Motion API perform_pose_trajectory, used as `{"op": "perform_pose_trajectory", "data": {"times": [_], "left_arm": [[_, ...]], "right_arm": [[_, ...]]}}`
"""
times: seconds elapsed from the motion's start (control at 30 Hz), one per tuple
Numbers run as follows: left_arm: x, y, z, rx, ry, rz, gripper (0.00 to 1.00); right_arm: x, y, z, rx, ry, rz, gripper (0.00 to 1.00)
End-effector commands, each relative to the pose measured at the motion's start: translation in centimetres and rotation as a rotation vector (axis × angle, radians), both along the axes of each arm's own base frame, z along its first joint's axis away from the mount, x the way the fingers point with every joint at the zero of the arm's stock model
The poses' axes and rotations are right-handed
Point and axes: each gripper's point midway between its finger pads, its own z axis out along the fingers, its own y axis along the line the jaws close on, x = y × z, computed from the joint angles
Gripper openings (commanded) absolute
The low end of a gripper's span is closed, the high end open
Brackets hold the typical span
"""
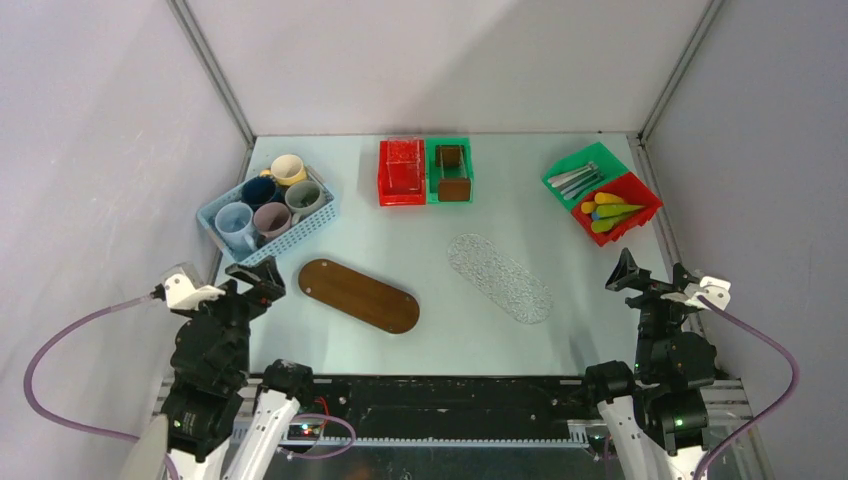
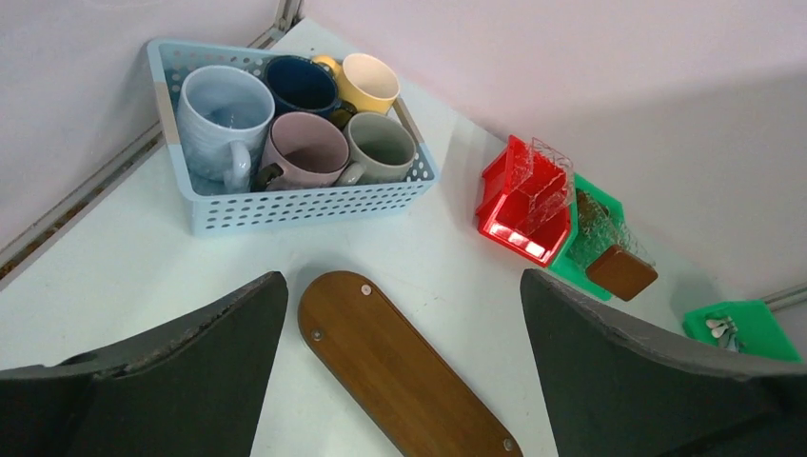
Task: Prepare toiletry sets of a toothbrush and toothpaste on the tray
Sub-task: Move the tray to the center of the board.
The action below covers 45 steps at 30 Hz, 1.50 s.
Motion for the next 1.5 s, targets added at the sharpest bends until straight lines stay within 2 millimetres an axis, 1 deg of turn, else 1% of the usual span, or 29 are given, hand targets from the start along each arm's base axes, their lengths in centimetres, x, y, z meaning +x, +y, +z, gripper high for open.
{"op": "perform_pose_trajectory", "data": {"times": [0.0,0.03,0.17,0.37,0.4,0.43,0.47,0.5,0.53,0.57,0.6,0.67,0.7,0.73,0.77,0.8,0.83,0.87,0.9,0.93,0.97,1.0,1.13,1.27,1.3,1.37,1.4,1.43,1.47], "left_arm": [[1.1,-0.6,-1.7,-0.044,0.067,-0.001,1.0],[1.4,-0.9,-2.0,-0.071,0.075,-0.002,1.0],[3.1,-2.7,-5.2,-0.151,0.198,-0.036,1.0],[5.1,-6.5,-11.0,-0.289,0.396,-0.124,1.0],[5.2,-6.8,-12.4,-0.299,0.43,-0.128,1.0],[5.5,-7.4,-13.1,-0.328,0.447,-0.142,1.0],[5.5,-7.7,-14.3,-0.339,0.476,-0.142,1.0],[5.8,-8.2,-14.7,-0.366,0.479,-0.153,1.0],[5.8,-8.3,-15.8,-0.375,0.501,-0.152,1.0],[6.1,-8.7,-16.1,-0.397,0.502,-0.156,1.0],[6.0,-8.9,-17.1,-0.413,0.521,-0.152,1.0],[6.3,-9.5,-18.4,-0.445,0.542,-0.161,1.0],[6.7,-10.0,-18.7,-0.462,0.54,-0.177,1.0],[6.6,-10.2,-19.7,-0.479,0.558,-0.174,1.0],[7.1,-10.7,-19.9,-0.499,0.555,-0.193,1.0],[7.0,-11.2,-21.1,-0.524,0.59,-0.198,1.0],[7.4,-11.5,-21.4,-0.539,0.576,-0.209,1.0],[7.4,-12.0,-22.1,-0.566,0.603,-0.214,1.0],[7.9,-12.3,-22.2,-0.58,0.589,-0.224,1.0],[7.9,-12.9,-22.8,-0.599,0.621,-0.237,1.0],[8.2,-13.2,-22.8,-0.605,0.614,-0.249,1.0],[8.4,-13.4,-23.3,-0.609,0.633,-0.251,1.0],[9.4,-14.0,-23.9,-0.616,0.647,-0.252,1.0],[11.1,-14.7,-23.1,-0.649,0.607,-0.264,1.0],[11.6,-14.8,-22.6,-0.656,0.593,-0.266,1.0],[12.5,-15.1,-22.5,-0.657,0.596,-0.265,1.0],[13.2,-15.3,-21.9,-0.658,0.58,-0.272,1.0],[13.3,-15.3,-22.4,-0.656,0.597,-0.266,1.0],[13.7,-15.5,-22.0,-0.657,0.594,-0.268,1.0]], "right_arm": [[-2.4,-0.6,2.3,0.039,-0.131,-0.011,1.0],[-2.3,-0.6,2.3,0.04,-0.13,-0.012,1.0],[-2.2,-0.4,2.3,0.038,-0.133,-0.002,1.0],[-2.1,-0.1,2.2,0.036,-0.129,0.013,0.99],[-2.1,-0.1,2.2,0.036,-0.128,0.013,1.0],[-2.1,-0.1,2.2,0.035,-0.129,0.013,1.0],[-2.1,-0.1,2.2,0.036,-0.129,0.013,0.99],[-2.1,-0.1,2.2,0.036,-0.129,0.013,0.99],[-2.1,-0.1,2.2,0.036,-0.13,0.014,1.0],[-2.1,-0.1,2.2,0.036,-0.131,0.014,0.99],[-2.1,0.0,2.2,0.035,-0.13,0.018,1.0],[-2.1,0.0,2.2,0.036,-0.131,0.023,0.99],[-2.1,0.1,2.2,0.035,-0.13,0.024,1.0],[-2.0,0.1,2.1,0.034,-0.128,0.025,0.99],[-2.0,0.1,2.1,0.034,-0.127,0.026,0.99],[-2.0,0.1,2.1,0.034,-0.128,0.026,0.99],[-2.0,0.1,2.1,0.035,-0.127,0.027,0.99],[-2.0,0.1,2.0,0.035,-0.126,0.027,0.99],[-2.0,0.1,2.1,0.035,-0.127,0.028,0.99],[-2.0,0.1,2.0,0.035,-0.127,0.028,1.0],[-2.0,0.1,2.1,0.034,-0.129,0.028,0.99],[-2.0,0.1,2.0,0.033,-0.128,0.028,0.99],[-1.9,0.1,1.9,0.033,-0.126,0.026,1.0],[-1.9,0.1,1.9,0.032,-0.127,0.024,0.99],[-1.9,0.1,1.9,0.032,-0.127,0.024,0.99],[-1.8,0.1,1.9,0.031,-0.127,0.024,0.99],[-1.8,0.1,1.9,0.032,-0.127,0.022,0.99],[-1.8,0.1,1.9,0.032,-0.126,0.022,0.99],[-1.9,0.0,1.9,0.032,-0.126,0.02,0.99]]}}
